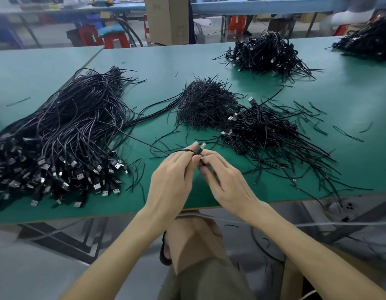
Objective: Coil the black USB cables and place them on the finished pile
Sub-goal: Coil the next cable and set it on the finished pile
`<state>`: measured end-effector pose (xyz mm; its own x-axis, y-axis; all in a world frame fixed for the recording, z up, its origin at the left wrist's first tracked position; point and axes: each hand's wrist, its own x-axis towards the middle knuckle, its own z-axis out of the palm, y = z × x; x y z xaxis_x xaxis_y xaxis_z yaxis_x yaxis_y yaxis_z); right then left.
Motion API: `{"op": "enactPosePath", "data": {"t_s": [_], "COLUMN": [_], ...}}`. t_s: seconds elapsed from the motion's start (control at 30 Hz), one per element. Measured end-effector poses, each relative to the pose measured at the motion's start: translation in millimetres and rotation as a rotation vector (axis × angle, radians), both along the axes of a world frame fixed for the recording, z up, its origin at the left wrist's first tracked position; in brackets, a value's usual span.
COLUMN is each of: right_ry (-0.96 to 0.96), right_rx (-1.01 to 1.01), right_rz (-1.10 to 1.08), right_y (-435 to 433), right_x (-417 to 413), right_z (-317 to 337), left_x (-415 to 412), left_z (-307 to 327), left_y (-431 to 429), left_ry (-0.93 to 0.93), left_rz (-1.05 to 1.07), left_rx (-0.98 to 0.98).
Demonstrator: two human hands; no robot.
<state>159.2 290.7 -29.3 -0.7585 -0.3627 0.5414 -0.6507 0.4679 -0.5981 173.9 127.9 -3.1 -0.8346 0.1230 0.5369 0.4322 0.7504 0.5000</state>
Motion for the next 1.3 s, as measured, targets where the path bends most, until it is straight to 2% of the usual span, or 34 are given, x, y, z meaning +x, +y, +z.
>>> {"op": "enactPosePath", "data": {"t_s": [0.07,0.1,0.27,0.4,0.9,1.07,1.13,1.2,1.3], "right_ry": [-0.014,-0.017,0.004,-0.106,-0.126,-0.066,-0.066,-0.094,-0.224], "right_rx": [0.029,0.047,0.06,0.055,0.049,0.084,0.132,0.154,0.047], "right_rz": [-0.002,-0.002,0.0,0.024,0.04,0.028,0.009,-0.003,-0.025], "right_y": [-0.8,-0.6,-0.7,-0.3,0.6,-2.2,-2.5,-2.2,0.1], "right_x": [-0.4,-0.4,0.0,-0.6,3.2,2.4,1.4,-0.5,-6.1], "right_z": [-0.5,-0.7,1.6,0.3,2.4,5.3,3.9,1.6,0.3], "left_x": [-3.3,-3.7,-1.1,-13.8,-18.5,-10.5,-6.1,-1.8,6.2], "left_z": [-1.7,-2.6,-0.6,3.7,13.4,39.0,52.2,66.1,85.9], "left_y": [-4.0,-3.7,17.5,31.8,38.3,38.7,33.6,24.3,7.5], "left_ry": [0.016,-0.006,-0.197,-0.359,-0.42,-0.373,-0.39,-0.441,-0.579], "left_rz": [0.006,0.005,-0.021,0.026,0.033,-0.125,-0.2,-0.304,-0.507], "left_rx": [-0.054,-0.022,0.442,0.713,0.973,1.155,1.166,1.095,0.737]}}
